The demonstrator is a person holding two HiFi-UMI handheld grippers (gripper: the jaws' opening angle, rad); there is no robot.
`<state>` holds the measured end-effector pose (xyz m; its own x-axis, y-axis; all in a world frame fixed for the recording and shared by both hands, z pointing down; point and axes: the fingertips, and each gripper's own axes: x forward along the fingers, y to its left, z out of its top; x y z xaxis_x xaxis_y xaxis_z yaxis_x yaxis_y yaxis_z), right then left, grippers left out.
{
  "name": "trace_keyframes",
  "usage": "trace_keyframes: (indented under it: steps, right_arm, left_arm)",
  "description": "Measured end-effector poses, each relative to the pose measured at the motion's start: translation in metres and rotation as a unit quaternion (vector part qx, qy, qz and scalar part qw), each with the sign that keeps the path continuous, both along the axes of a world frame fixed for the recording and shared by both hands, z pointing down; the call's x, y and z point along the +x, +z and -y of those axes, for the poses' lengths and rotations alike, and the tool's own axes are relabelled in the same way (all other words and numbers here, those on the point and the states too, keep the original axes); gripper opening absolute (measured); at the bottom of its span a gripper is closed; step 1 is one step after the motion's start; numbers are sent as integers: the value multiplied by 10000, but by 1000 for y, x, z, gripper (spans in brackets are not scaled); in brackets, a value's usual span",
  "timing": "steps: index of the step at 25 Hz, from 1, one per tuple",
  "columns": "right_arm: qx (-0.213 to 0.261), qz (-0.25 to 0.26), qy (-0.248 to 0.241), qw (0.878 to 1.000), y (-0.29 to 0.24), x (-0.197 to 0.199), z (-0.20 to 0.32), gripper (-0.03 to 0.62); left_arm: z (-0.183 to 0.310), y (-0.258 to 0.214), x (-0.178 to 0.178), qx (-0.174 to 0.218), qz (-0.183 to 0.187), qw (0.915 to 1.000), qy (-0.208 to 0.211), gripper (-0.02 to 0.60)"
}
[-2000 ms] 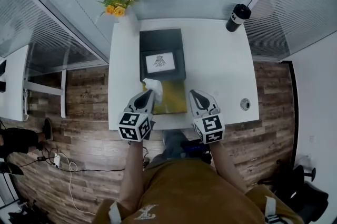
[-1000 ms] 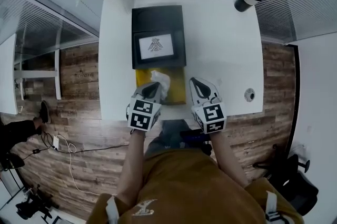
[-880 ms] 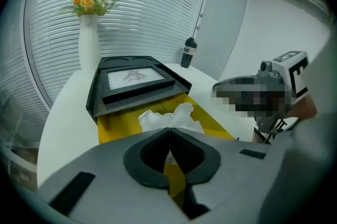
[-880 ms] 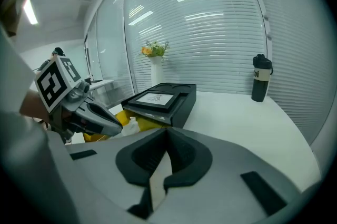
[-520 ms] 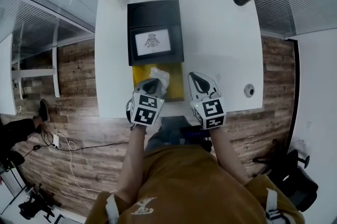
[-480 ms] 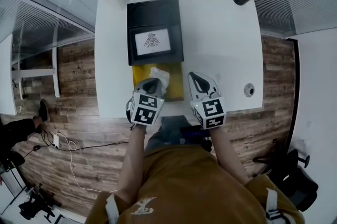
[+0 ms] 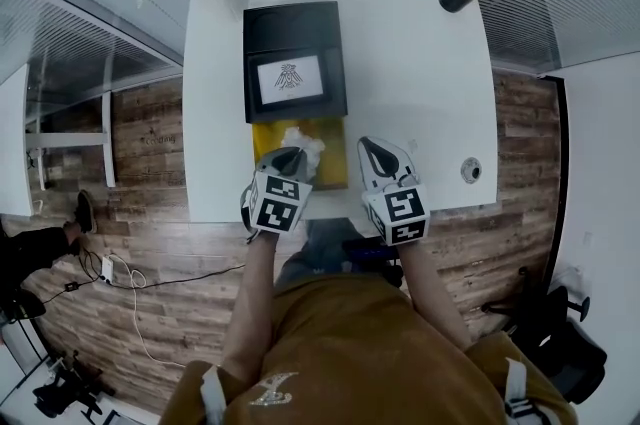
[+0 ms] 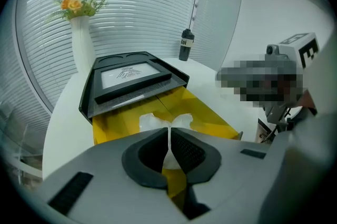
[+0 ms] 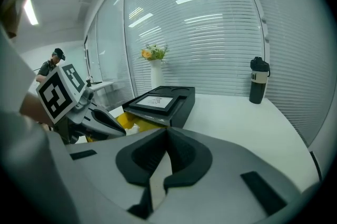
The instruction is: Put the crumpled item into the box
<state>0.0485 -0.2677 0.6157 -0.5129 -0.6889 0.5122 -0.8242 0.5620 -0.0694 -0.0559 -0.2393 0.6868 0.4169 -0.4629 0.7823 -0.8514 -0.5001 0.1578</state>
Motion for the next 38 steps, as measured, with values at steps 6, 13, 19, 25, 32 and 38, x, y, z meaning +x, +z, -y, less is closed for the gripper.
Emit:
trace_keyframes:
  steps: [6, 13, 19, 25, 32, 38]
  right_arm:
    - [91, 286, 201, 9993, -20, 1, 1, 12]
    - [438, 301, 180, 9984, -50, -1, -4, 12]
    - [828, 435, 157, 9955, -87, -11, -15, 12]
    - [1219, 426, 130, 9915, -118, -17, -30, 12]
    - [1515, 440, 137, 9874, -140, -23, -52, 12]
    - [1713, 426, 139, 9842, -155, -27, -64, 12]
  left_arm:
    - [3, -5, -3, 131, -86, 9998, -124, 43]
    - [6, -44, -7, 568, -194, 9978, -290, 58]
    - [9, -88, -19, 1203, -421, 9899, -618, 57]
    - [2, -141, -33, 1942, -674, 9741, -942, 34]
    - [-15, -193, -50, 2572, -1045, 9532, -1198, 25]
    - [-29, -205, -56, 2633, -1490, 9443, -1296, 25]
